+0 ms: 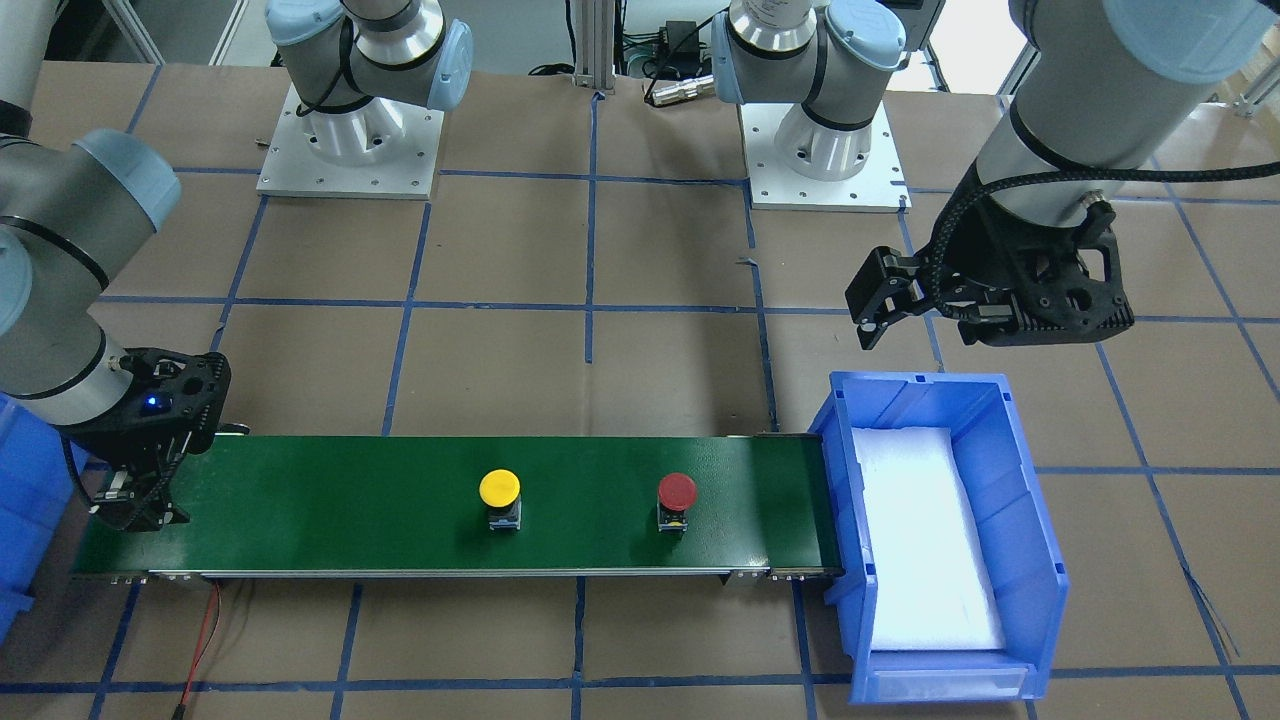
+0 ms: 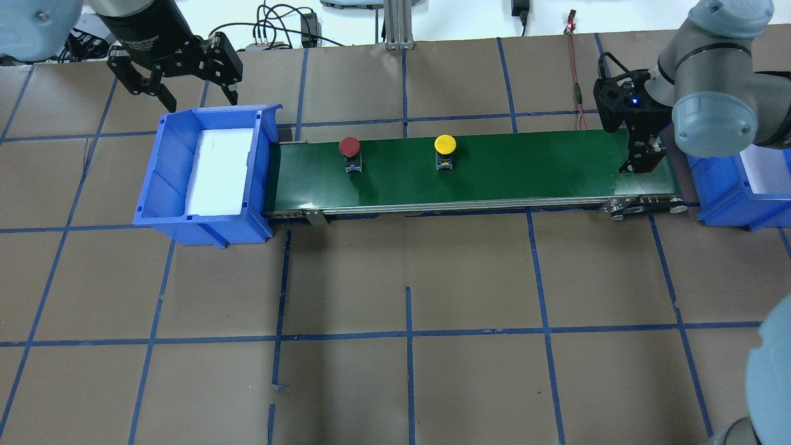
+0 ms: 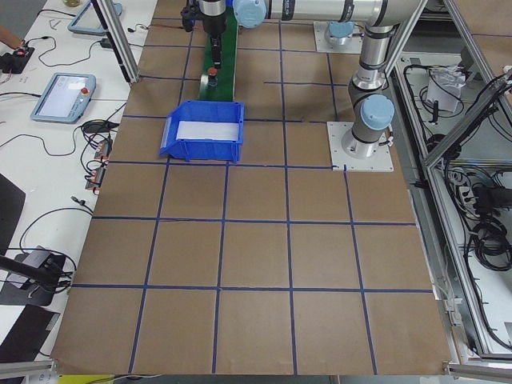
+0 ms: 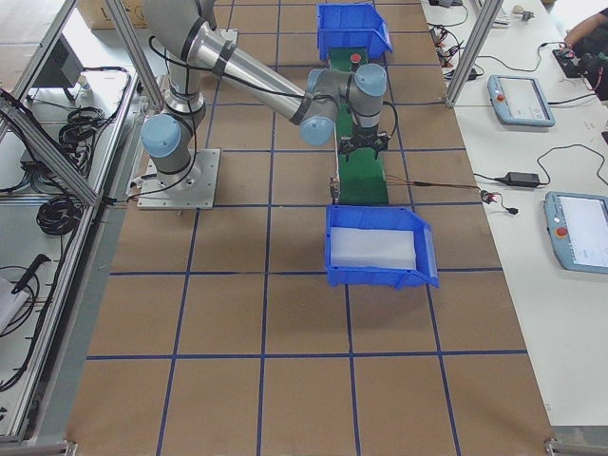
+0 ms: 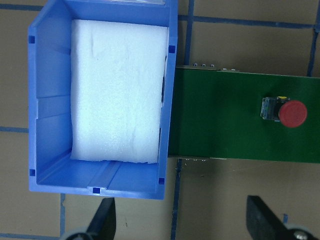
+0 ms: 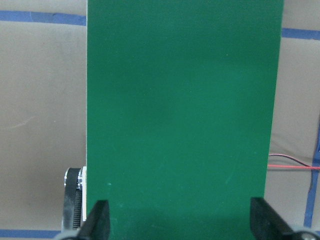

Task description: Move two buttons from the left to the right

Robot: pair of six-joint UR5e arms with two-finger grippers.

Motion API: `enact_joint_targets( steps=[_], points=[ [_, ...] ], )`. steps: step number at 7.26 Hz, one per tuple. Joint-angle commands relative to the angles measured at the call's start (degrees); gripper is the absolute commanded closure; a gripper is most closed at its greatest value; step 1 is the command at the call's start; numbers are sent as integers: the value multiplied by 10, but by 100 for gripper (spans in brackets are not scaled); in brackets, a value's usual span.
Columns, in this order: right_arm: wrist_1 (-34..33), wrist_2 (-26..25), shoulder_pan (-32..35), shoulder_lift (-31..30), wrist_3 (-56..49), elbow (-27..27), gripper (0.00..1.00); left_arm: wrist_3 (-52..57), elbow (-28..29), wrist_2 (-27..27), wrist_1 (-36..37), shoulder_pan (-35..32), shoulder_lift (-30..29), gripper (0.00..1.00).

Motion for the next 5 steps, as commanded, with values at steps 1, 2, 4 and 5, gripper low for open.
enact_joint_targets(
  steps=[1,2,4,5],
  points=[
    [-1,1,0,1,1,-1,0,-6,0,3,-20,2,-10,2],
    [0,0,0,0,1,-1,0,-2,-7,31,-21,1,-7,1],
    [-1,0,0,1,-2,-1,0,0,-19,34,-21,-1,12,0],
    [0,0,0,2,1,0,0,1,-20,31,-20,-1,15,0]
  ],
)
